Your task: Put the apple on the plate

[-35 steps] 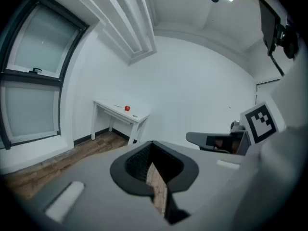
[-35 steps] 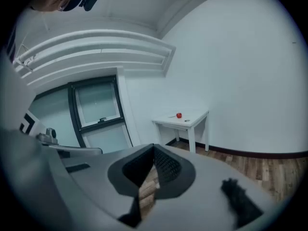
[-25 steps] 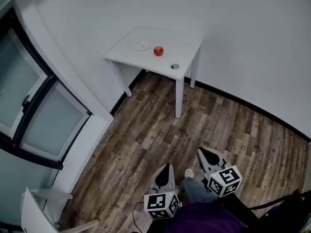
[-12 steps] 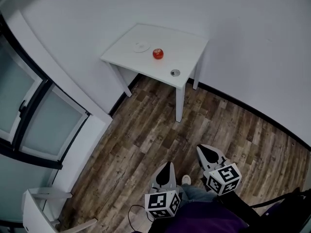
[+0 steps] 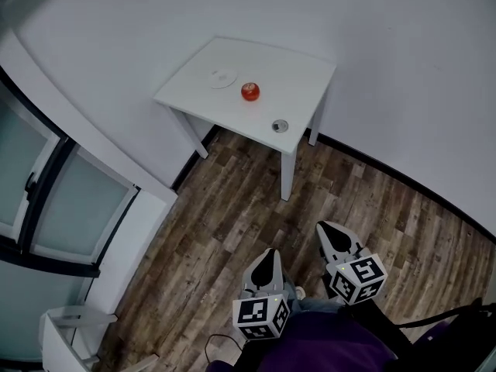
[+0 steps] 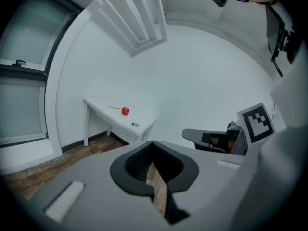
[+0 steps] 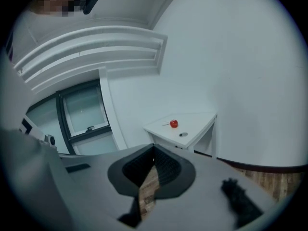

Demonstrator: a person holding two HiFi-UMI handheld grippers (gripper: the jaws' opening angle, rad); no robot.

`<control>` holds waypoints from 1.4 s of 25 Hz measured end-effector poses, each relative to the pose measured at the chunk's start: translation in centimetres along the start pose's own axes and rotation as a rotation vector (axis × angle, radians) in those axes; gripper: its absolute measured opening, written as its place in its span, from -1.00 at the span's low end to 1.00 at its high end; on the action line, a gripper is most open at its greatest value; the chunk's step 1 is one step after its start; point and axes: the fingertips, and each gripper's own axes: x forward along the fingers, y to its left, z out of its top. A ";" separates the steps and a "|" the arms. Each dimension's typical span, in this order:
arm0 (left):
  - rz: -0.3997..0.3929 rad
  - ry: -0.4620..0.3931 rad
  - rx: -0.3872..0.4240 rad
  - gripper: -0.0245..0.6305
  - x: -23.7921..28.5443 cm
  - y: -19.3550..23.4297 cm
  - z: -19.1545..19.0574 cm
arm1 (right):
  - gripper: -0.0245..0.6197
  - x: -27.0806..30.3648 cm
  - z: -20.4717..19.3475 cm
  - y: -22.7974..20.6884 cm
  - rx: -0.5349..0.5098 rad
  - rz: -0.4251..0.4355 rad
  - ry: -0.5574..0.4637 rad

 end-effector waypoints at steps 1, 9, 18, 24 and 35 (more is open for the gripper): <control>-0.005 -0.007 0.010 -0.91 0.9 0.4 0.8 | -0.89 1.0 0.5 -0.4 0.006 -0.005 -0.007; -0.017 -0.028 0.024 -0.91 7.8 4.9 7.6 | -0.89 9.0 5.7 -2.7 0.047 -0.022 -0.043; -0.065 0.009 0.039 -0.91 13.6 10.5 10.8 | -0.89 17.5 7.8 -3.0 0.063 -0.046 -0.051; -0.071 0.018 0.028 -0.91 15.8 12.4 12.0 | -0.89 20.2 8.2 -3.9 0.070 -0.065 -0.039; -0.041 0.016 0.035 -0.91 23.8 13.5 14.1 | -0.89 27.1 11.0 -9.7 0.081 -0.031 -0.041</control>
